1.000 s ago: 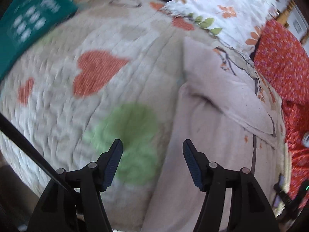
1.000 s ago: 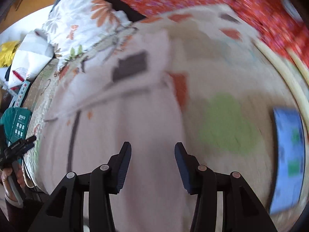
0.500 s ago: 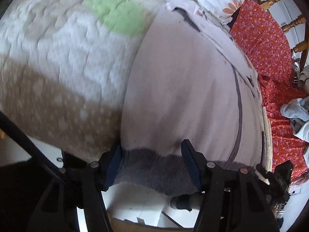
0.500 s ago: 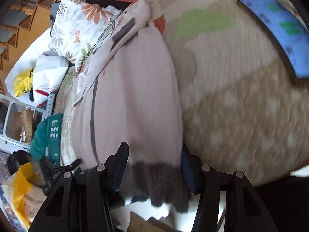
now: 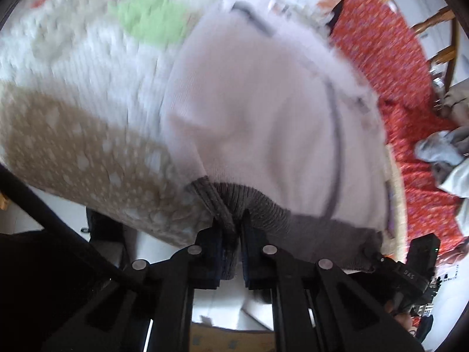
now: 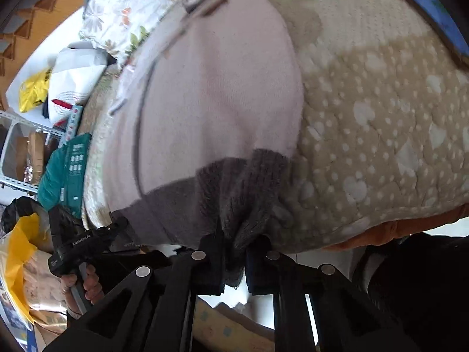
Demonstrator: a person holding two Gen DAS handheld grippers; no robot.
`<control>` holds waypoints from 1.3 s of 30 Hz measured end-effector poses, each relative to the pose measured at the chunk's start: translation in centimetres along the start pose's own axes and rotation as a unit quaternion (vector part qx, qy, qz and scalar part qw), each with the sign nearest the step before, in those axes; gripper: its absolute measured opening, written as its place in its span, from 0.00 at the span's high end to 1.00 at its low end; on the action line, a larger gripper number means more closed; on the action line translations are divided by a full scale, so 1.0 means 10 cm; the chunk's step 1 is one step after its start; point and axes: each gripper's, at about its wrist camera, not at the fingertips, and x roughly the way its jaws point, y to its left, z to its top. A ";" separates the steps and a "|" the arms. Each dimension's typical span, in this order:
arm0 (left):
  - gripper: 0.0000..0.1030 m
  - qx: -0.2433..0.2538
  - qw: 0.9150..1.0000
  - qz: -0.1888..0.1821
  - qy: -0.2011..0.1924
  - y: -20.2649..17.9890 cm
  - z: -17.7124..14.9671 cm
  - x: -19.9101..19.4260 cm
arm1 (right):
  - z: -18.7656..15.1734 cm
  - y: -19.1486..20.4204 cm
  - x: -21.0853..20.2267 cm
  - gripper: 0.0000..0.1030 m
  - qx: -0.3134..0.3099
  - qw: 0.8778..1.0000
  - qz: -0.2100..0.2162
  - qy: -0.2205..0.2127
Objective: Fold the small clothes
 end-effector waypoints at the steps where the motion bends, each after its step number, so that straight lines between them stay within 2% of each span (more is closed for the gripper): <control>1: 0.91 0.003 1.000 -0.005 -0.012 -0.04 0.04 -0.08 | 0.03 0.06 -0.06 0.91 -0.005 1.000 0.009 -0.007; 5: 0.91 0.009 0.998 -0.018 -0.066 -0.28 0.52 -0.36 | 0.40 0.42 -0.31 0.91 -0.039 0.997 0.048 -0.044; 8: 0.91 0.011 0.994 -0.012 -0.110 -0.53 1.04 -0.41 | 0.90 0.74 -0.41 0.91 -0.073 0.992 0.059 -0.082; 11: 0.91 0.010 0.990 -0.006 -0.139 -0.73 1.57 -0.29 | 1.51 1.02 -0.41 0.91 -0.086 0.986 0.062 -0.127; 14: 0.91 0.004 0.989 0.007 -0.145 -0.78 2.07 -0.02 | 2.02 1.13 -0.27 0.91 -0.068 0.986 0.064 -0.141; 15: 0.91 -0.002 0.990 0.017 -0.142 -0.83 2.28 0.18 | 2.23 1.14 -0.18 0.91 -0.065 0.986 0.052 -0.146; 19: 0.90 -0.027 0.992 0.036 -0.122 -0.68 2.72 0.71 | 2.84 1.04 0.27 0.91 -0.060 0.989 0.004 -0.137; 21: 0.90 -0.054 0.990 0.035 -0.126 -0.57 2.89 0.84 | 3.09 0.89 0.48 0.90 -0.055 0.989 -0.017 -0.133; 23: 0.88 -0.069 0.986 0.027 -0.147 -0.55 3.00 0.83 | 3.26 0.69 0.57 0.88 -0.040 0.989 -0.018 -0.142; 24: 0.78 -0.071 0.984 0.020 -0.164 -0.56 3.05 0.77 | 3.36 0.57 0.61 0.82 -0.022 0.989 -0.016 -0.147; 25: 0.62 -0.068 0.982 0.018 -0.178 -0.58 3.09 0.71 | 3.41 0.51 0.62 0.76 -0.011 0.988 -0.020 -0.152; 27: 0.45 -0.067 0.978 0.024 -0.198 -0.62 3.11 0.60 | 3.50 0.46 0.58 0.43 -0.008 0.983 -0.047 -0.177; 28: 0.43 -0.070 0.976 0.027 -0.202 -0.64 3.10 0.55 | 3.51 0.46 0.56 0.36 -0.015 0.981 -0.059 -0.184; 31: 0.42 -0.060 0.980 0.030 -0.187 -0.68 3.07 0.51 | 3.52 0.48 0.51 0.34 -0.035 0.980 -0.082 -0.180; 34: 0.42 -0.044 0.982 0.053 -0.174 -0.67 3.00 0.50 | 3.44 0.44 0.45 0.34 -0.041 0.980 -0.098 -0.169; 39: 0.41 -0.009 0.983 0.117 -0.138 -0.49 2.76 0.50 | 3.17 0.42 0.37 0.34 -0.058 0.981 -0.115 -0.145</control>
